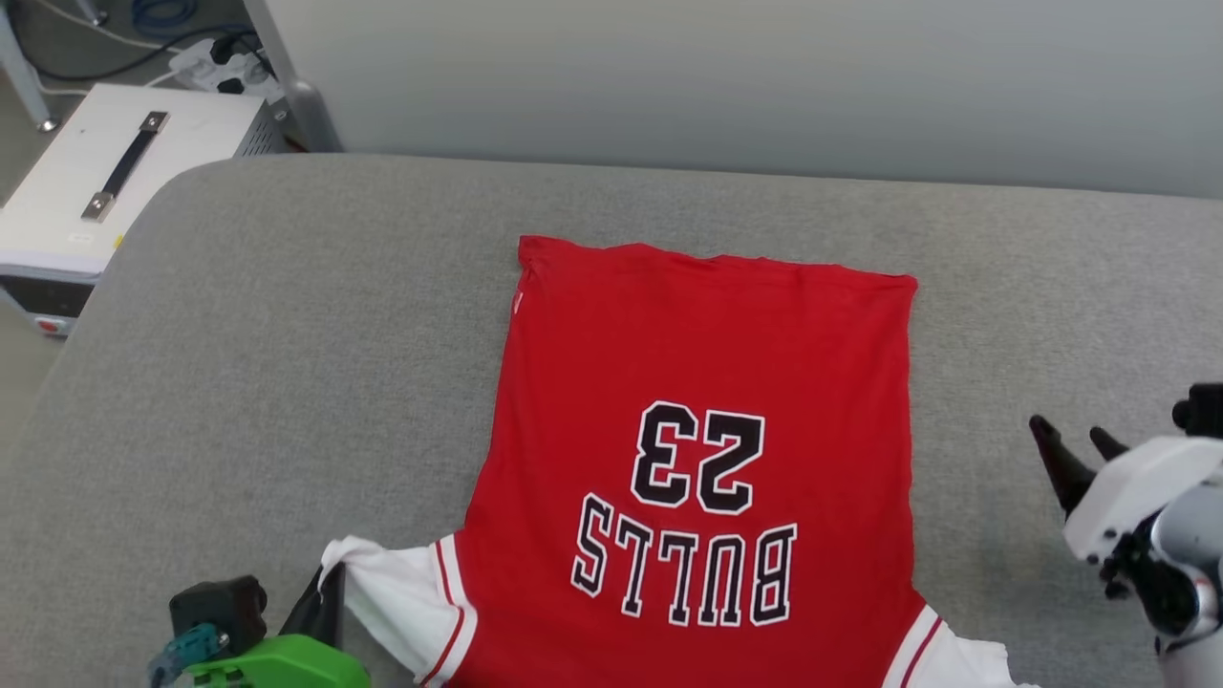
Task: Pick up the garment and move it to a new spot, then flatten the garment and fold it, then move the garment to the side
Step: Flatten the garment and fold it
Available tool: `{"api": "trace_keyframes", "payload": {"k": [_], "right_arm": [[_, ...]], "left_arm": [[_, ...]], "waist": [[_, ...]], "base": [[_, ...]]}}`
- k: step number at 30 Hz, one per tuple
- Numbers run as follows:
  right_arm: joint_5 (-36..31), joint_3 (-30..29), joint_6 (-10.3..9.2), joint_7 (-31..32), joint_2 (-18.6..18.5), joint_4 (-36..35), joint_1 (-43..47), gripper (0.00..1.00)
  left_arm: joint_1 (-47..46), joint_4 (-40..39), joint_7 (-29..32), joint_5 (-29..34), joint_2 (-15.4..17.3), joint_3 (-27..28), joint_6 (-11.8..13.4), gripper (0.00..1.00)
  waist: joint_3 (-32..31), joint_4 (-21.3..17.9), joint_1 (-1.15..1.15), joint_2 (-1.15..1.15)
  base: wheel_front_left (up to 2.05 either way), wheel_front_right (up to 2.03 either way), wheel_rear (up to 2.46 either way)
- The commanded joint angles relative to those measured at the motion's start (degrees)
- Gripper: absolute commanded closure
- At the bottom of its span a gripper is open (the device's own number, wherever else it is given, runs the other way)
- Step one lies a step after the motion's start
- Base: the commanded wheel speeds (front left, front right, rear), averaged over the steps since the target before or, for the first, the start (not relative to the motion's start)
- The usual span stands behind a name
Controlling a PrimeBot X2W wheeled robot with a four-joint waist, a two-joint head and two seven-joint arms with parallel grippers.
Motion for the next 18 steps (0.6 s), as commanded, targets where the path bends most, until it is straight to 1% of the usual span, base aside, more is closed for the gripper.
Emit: {"api": "trace_keyframes", "payload": {"k": [1, 6, 12, 16, 18], "right_arm": [[0.9, 0.0, -0.04, 1.7, -0.9, 1.7, -3.3, 0.0], [3.3, 0.3, -0.04, 11.4, -4.3, 9.0, -15.1, 0.0], [3.2, 1.2, -0.04, 23.0, -7.1, 15.1, -27.4, 0.0], [2.2, 1.9, -0.04, 28.2, -8.1, 17.1, -34.0, 0.0], [1.2, 2.8, -0.04, 29.6, -8.6, 17.4, -36.7, 0.0]], "left_arm": [[-1.8, -0.8, -0.3, 0.9, -0.4, -0.6, 0.3, 1.0], [-5.5, -2.8, -0.5, 2.7, -1.6, -3.0, -0.1, 1.0], [-9.4, -3.9, -1.5, 4.2, -3.5, -5.5, -1.0, 1.0], [-11.5, -4.5, -2.5, 4.8, -4.6, -6.7, -1.7, 1.0], [-12.3, -4.5, -3.1, 5.0, -5.1, -7.1, -2.0, 1.0]], "waist": [[3.6, 3.4, 0.0, 0.0], [7.9, 6.7, 0.0, 0.0], [13.2, 10.4, 0.0, 0.0], [16.4, 12.3, 0.0, 0.0], [17.9, 13.1, 0.0, 0.0]], "base": [[0.0, 0.0, 0.0], [0.0, 0.0, 0.0], [0.0, 0.0, 0.0], [0.0, 0.0, 0.0], [0.0, 0.0, 0.0]]}}
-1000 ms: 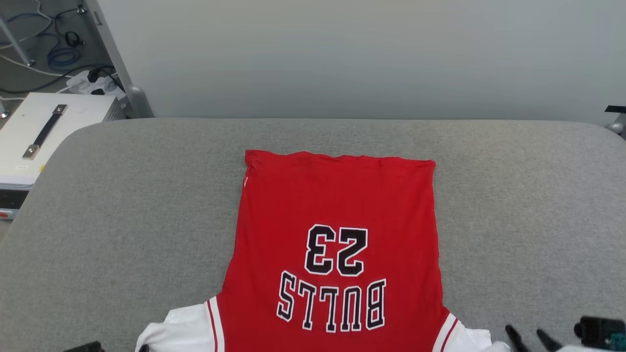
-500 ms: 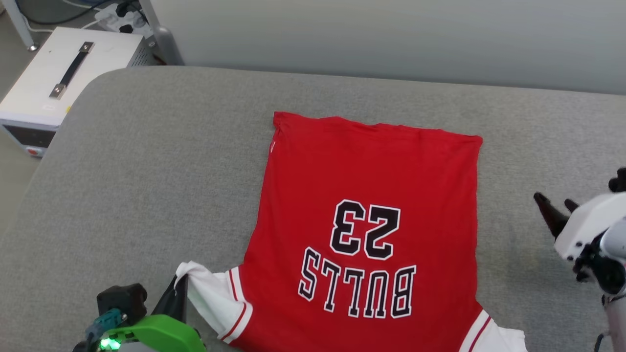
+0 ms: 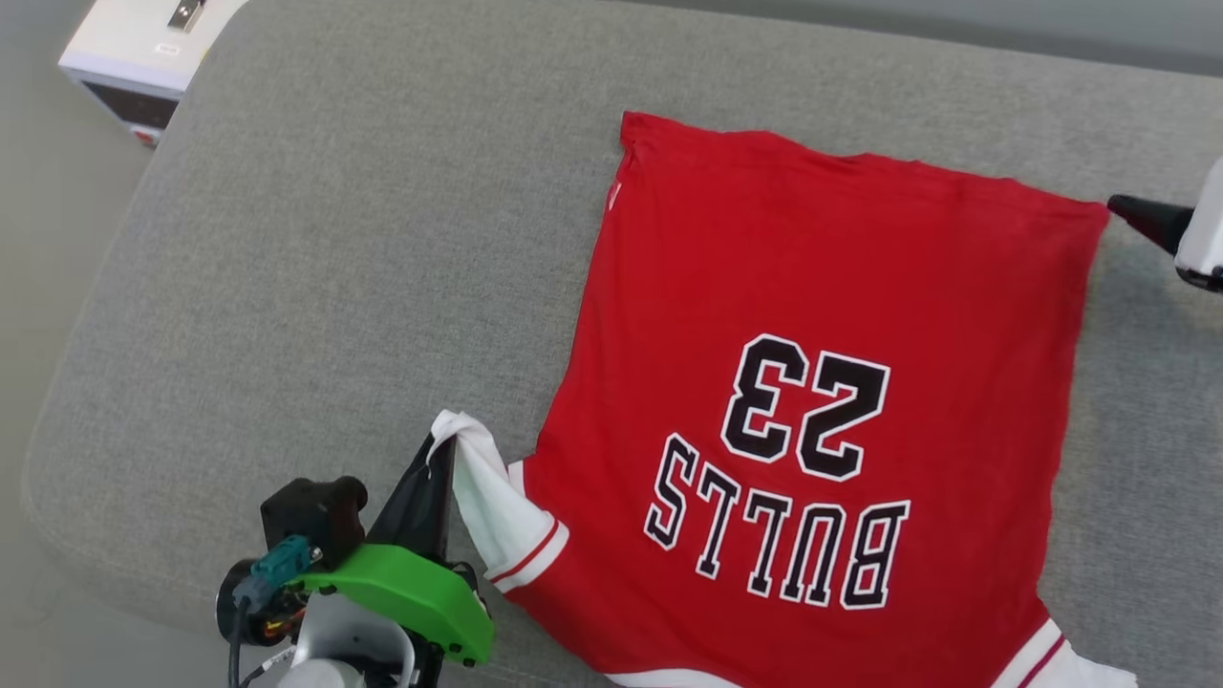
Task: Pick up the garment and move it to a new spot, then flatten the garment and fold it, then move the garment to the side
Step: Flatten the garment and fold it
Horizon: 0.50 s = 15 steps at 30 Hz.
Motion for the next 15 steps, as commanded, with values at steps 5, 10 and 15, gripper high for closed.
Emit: {"api": "trace_keyframes", "payload": {"k": [5, 10, 15], "right_arm": [[-2.0, 2.3, -0.03, 3.5, -0.9, 1.7, -4.3, 0.0], [-1.4, 5.1, -0.03, 6.4, -1.2, 2.9, -3.0, 0.0], [-0.6, 6.7, -0.03, 11.5, -1.8, 5.4, 0.6, 0.0]], "left_arm": [[-3.0, 0.5, -1.6, 0.6, -1.5, -1.0, -1.3, 1.0], [-4.3, 2.5, -2.8, -0.1, -2.7, -1.4, -2.2, 1.0], [-5.4, 5.0, -4.2, -0.6, -3.4, -1.5, -3.1, 1.0]], "waist": [[7.7, 5.5, -0.01, 0.0], [9.8, 6.3, -0.01, 0.0], [10.1, 6.6, -0.01, 0.0]], "base": [[0.0, 0.0, 0.0], [0.0, 0.0, 0.0], [0.0, 0.0, 0.0]]}}
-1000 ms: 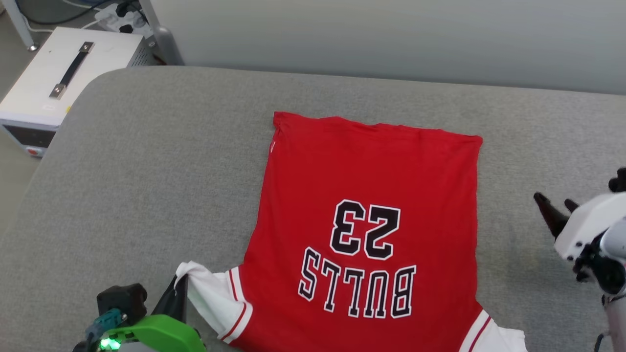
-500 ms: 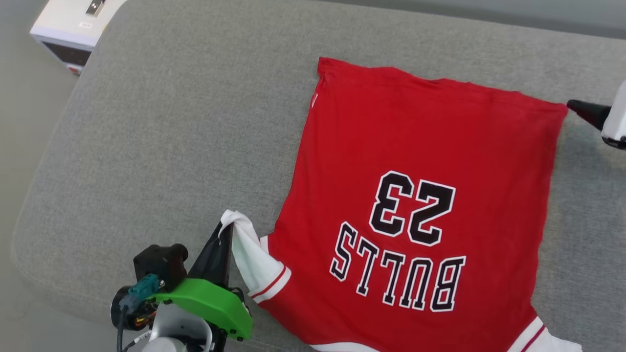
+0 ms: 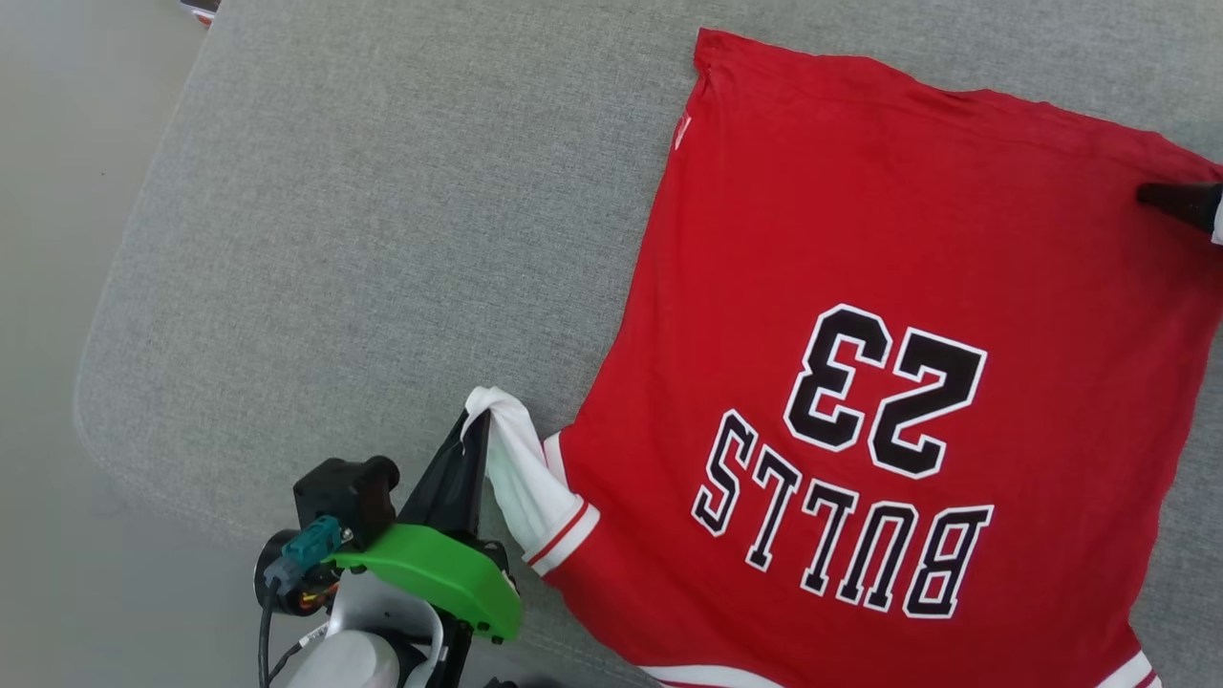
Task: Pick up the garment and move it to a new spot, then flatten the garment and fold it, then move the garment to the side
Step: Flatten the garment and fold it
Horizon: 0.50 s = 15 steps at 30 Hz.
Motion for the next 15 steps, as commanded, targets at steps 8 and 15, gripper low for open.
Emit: {"api": "trace_keyframes", "payload": {"k": [8, 15], "right_arm": [[1.3, 3.8, -0.08, 3.4, -0.3, 0.6, 6.3, 1.0], [3.3, 3.9, -0.08, -3.5, -1.8, -3.4, 9.4, 1.0]], "left_arm": [[-2.0, 2.5, -1.4, -1.0, -0.5, 0.2, -0.9, 1.0], [1.1, 4.6, -1.4, -2.5, 1.6, 2.4, 0.1, 1.0]], "waist": [[-1.0, 0.4, 0.0, 0.0], [-8.0, -3.8, 0.0, 0.0]], "base": [[0.0, 0.0, 0.0], [0.0, 0.0, 0.0]]}}
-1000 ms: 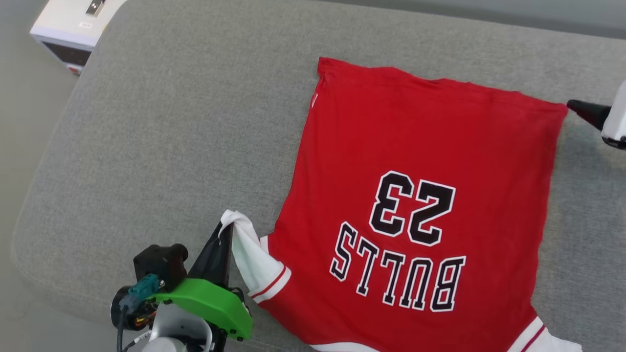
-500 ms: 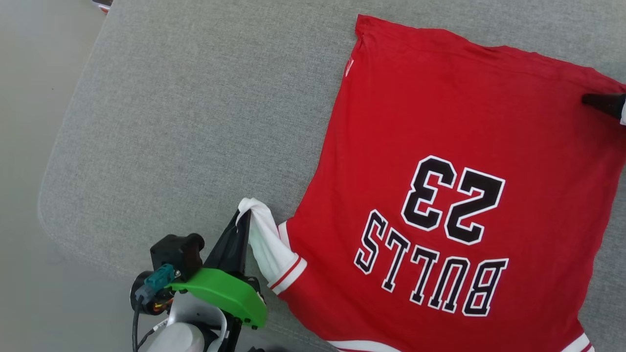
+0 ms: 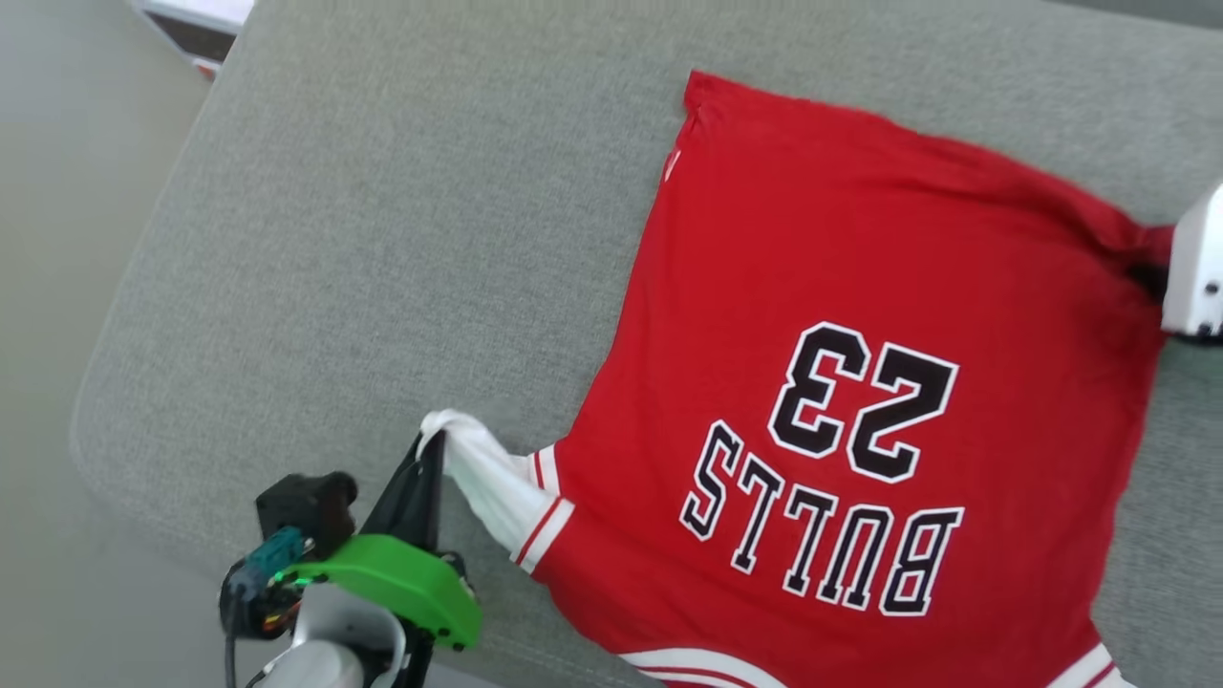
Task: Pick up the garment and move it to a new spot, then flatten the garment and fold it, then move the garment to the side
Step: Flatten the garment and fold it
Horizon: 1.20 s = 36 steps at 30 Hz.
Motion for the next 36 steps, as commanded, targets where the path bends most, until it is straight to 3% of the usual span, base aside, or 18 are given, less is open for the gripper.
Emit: {"api": "trace_keyframes", "payload": {"k": [1, 9, 17, 22, 28, 35, 36], "right_arm": [[0.7, 0.6, -0.01, -0.7, 0.0, 0.1, 3.5, 1.0], [4.6, -1.5, -0.01, -7.6, -1.3, -8.2, 17.8, 1.0], [4.7, -7.1, -0.01, -10.9, 1.2, -18.3, 35.0, 1.0], [2.9, -11.3, -0.01, -11.5, 5.3, -24.5, 46.1, 1.0], [0.9, -15.8, -0.01, -11.4, 13.1, -30.4, 57.8, 1.0], [0.0, -18.0, -0.01, -13.9, 20.8, -32.0, 63.3, 1.0], [0.0, -18.2, -0.01, -14.9, 21.4, -32.0, 63.2, 0.82]], "left_arm": [[1.1, 0.3, 0.1, -0.5, 0.9, 0.6, 0.6, 1.0], [6.4, 0.1, 1.5, -2.4, 3.9, 3.7, 2.9, 1.0], [11.3, -0.8, 3.4, -4.2, 6.3, 6.5, 5.4, 1.0], [13.9, -1.4, 4.1, -5.1, 7.2, 7.7, 6.7, 1.0], [15.9, -1.8, 4.8, -5.9, 7.9, 8.4, 7.3, 1.0], [16.1, -1.9, 5.1, -6.1, 7.8, 8.3, 7.7, 1.0], [16.0, -2.0, 5.1, -6.1, 7.6, 8.1, 7.7, 1.0]], "waist": [[-4.2, -3.4, 0.0, 0.0], [-11.3, -10.3, 0.0, 0.0], [-15.7, -16.7, 0.0, 0.0], [-17.7, -19.9, 0.0, 0.0], [-18.4, -22.7, 0.0, 0.0], [-18.0, -23.9, 0.0, 0.0], [-17.9, -24.0, 0.0, 0.0]], "base": [[0.0, 0.0, 0.0], [0.0, 0.0, 0.0], [0.0, 0.0, 0.0], [0.0, 0.0, 0.0], [0.0, 0.0, 0.0], [0.0, 0.0, 0.0], [0.0, 0.0, 0.0]]}}
